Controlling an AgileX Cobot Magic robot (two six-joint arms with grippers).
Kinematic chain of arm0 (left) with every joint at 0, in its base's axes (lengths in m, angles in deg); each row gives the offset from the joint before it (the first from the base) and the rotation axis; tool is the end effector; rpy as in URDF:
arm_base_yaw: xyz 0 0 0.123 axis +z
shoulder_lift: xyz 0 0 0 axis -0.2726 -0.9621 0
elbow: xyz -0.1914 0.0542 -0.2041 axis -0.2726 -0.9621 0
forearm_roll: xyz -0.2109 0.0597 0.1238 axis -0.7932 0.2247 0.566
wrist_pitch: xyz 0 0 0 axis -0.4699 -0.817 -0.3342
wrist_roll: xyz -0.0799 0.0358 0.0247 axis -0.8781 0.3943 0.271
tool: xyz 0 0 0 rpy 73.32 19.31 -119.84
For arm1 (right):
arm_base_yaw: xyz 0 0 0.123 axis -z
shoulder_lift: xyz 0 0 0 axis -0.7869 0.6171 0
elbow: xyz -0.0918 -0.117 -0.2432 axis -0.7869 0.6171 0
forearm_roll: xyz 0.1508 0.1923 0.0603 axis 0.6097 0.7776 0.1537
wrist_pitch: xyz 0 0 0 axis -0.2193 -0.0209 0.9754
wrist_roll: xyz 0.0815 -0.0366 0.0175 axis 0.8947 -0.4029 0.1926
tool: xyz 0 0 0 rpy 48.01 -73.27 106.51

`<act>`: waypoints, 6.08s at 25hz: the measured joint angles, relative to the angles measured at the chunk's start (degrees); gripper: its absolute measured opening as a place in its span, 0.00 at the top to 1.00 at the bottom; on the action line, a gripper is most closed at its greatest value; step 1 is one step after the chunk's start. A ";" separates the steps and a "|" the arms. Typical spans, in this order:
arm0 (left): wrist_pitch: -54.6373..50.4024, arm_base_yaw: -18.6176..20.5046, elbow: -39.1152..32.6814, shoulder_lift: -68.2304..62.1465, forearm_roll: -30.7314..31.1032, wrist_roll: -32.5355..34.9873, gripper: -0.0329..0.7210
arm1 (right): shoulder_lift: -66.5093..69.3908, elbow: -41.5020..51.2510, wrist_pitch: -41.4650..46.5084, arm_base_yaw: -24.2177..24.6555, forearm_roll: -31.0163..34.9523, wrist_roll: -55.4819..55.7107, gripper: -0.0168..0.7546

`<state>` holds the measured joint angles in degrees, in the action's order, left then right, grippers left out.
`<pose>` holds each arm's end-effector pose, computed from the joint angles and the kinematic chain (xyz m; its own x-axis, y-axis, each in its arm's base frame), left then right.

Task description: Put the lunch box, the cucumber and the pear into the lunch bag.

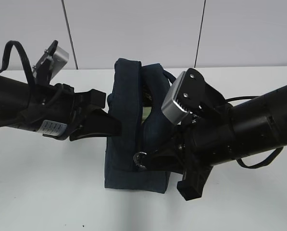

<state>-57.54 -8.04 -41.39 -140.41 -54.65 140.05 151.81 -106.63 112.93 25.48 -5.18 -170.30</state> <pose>0.2435 -0.1670 0.2249 -0.8880 0.0150 -0.4596 0.3643 0.6327 -0.6833 0.2270 0.1737 0.2231 -0.2571 -0.5367 -0.8037 -0.9409 0.3286 0.0816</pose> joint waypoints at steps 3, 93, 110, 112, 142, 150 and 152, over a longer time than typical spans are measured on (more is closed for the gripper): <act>-0.06 0.00 0.00 0.00 0.00 0.15 0.98 | -0.92 0.00 -0.67 0.00 -1.72 1.53 0.97; -10.53 0.00 0.10 -3.23 6.01 6.13 0.97 | 29.23 -43.17 -0.54 13.71 4.35 1.16 0.97; -11.96 0.22 0.10 -3.23 3.75 5.48 0.59 | 31.77 -45.07 4.25 15.31 5.73 3.08 0.97; -12.74 0.96 0.10 -3.23 3.52 4.50 0.47 | 31.77 -45.07 4.39 15.31 5.73 3.08 0.97; -2.83 11.27 18.99 -6.04 4.50 2.74 0.38 | 31.77 -45.19 6.16 15.35 6.04 3.69 0.97; -1.45 7.20 20.56 -11.17 6.32 2.74 0.38 | 31.77 -45.19 6.30 15.35 6.04 3.78 0.97; -1.21 6.90 21.60 -12.27 6.46 2.74 0.38 | 31.77 -45.19 6.41 15.35 6.04 3.88 0.97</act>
<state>-58.74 -1.14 -19.79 -152.68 -48.19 142.80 183.58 -151.82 119.35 40.84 0.87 -166.41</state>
